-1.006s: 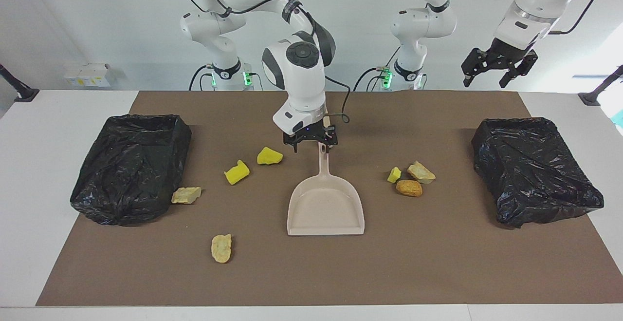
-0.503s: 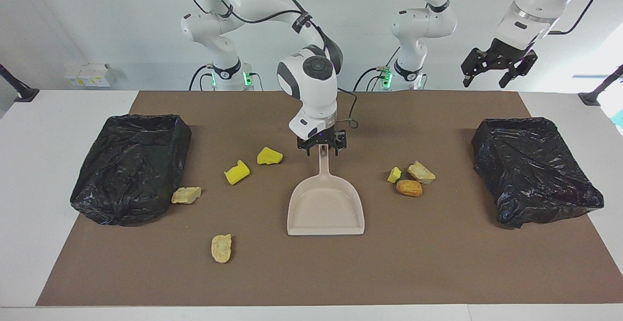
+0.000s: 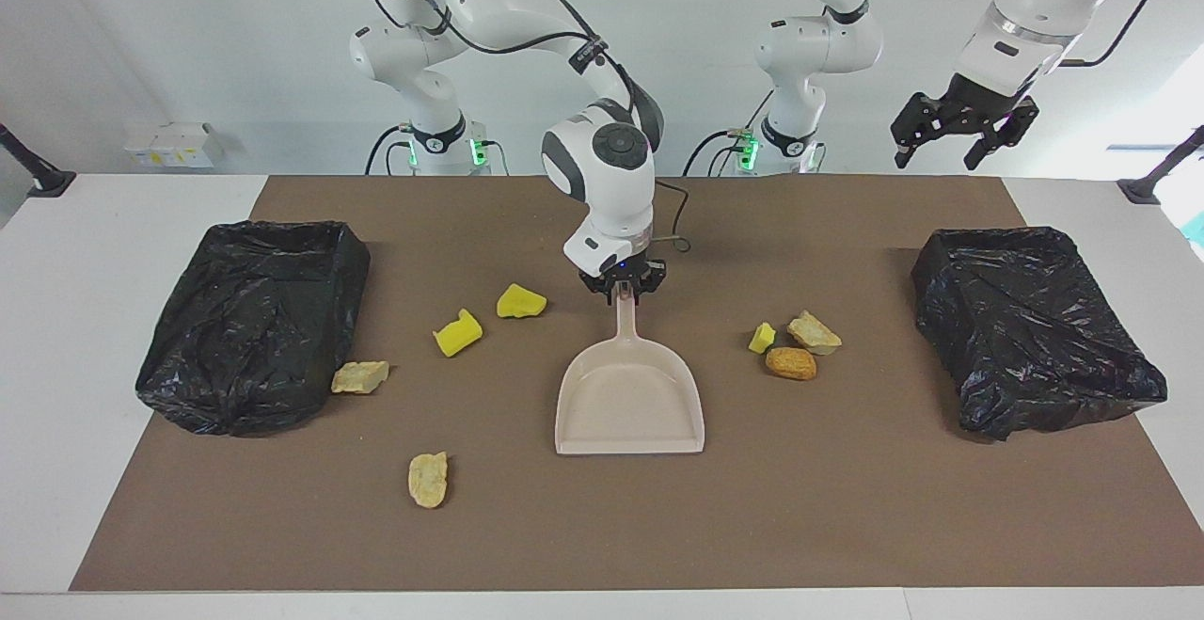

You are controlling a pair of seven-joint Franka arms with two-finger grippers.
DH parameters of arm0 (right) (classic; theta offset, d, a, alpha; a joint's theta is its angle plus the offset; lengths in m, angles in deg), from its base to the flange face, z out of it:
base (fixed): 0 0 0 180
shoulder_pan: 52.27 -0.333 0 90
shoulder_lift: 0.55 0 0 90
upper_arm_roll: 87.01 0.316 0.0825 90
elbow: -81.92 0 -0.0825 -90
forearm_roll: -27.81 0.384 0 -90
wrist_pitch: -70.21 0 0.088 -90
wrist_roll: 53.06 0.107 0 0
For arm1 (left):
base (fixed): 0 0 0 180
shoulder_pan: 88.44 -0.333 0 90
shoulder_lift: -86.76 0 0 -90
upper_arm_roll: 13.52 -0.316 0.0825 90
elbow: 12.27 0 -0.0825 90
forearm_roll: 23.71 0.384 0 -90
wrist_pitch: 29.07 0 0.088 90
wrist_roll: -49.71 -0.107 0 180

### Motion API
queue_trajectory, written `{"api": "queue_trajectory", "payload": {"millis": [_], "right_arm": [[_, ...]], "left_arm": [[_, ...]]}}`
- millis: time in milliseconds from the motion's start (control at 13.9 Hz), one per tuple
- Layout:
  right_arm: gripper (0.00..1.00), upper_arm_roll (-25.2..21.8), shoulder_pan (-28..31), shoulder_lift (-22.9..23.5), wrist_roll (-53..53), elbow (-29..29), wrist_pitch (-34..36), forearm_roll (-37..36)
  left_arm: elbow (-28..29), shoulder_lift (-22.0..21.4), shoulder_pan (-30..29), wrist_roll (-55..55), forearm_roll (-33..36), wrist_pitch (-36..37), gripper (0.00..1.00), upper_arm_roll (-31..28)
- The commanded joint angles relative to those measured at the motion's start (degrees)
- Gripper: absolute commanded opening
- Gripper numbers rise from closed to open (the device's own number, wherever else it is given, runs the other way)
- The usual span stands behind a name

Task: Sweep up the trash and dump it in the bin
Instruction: 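Reach the right gripper to the dustpan handle and grasp it, then drag the dustpan with the right gripper while the left gripper grasps the brush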

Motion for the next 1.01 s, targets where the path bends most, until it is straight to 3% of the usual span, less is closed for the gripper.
{"api": "queue_trajectory", "payload": {"millis": [0,216,503,719,934], "right_arm": [[0.00,-0.22,-1.05,-0.92,1.03,0.20,-0.07,-1.15],[0.00,-0.05,-0.45,-0.83,0.41,2.58,1.35,-1.25],[0.00,-0.13,3.24,-4.69,-5.54,2.49,2.74,-0.63],[0.00,-0.13,6.40,-6.71,-17.56,2.49,7.82,-0.72],[0.00,-0.13,11.06,-8.30,-36.27,2.49,15.55,-0.72]], "left_arm": [[2.41,-1.78,0.48,-0.13,-0.70,-1.09,1.00,-0.36],[6.18,-4.23,0.57,-0.66,-0.70,-1.26,1.00,-0.01],[11.61,-7.04,3.46,-0.22,-0.78,-1.70,1.00,0.25],[20.32,-11.88,8.81,3.45,-0.79,-5.04,1.00,0.52],[24.98,-12.06,17.59,13.03,-0.79,-8.19,1.00,0.69]]}}
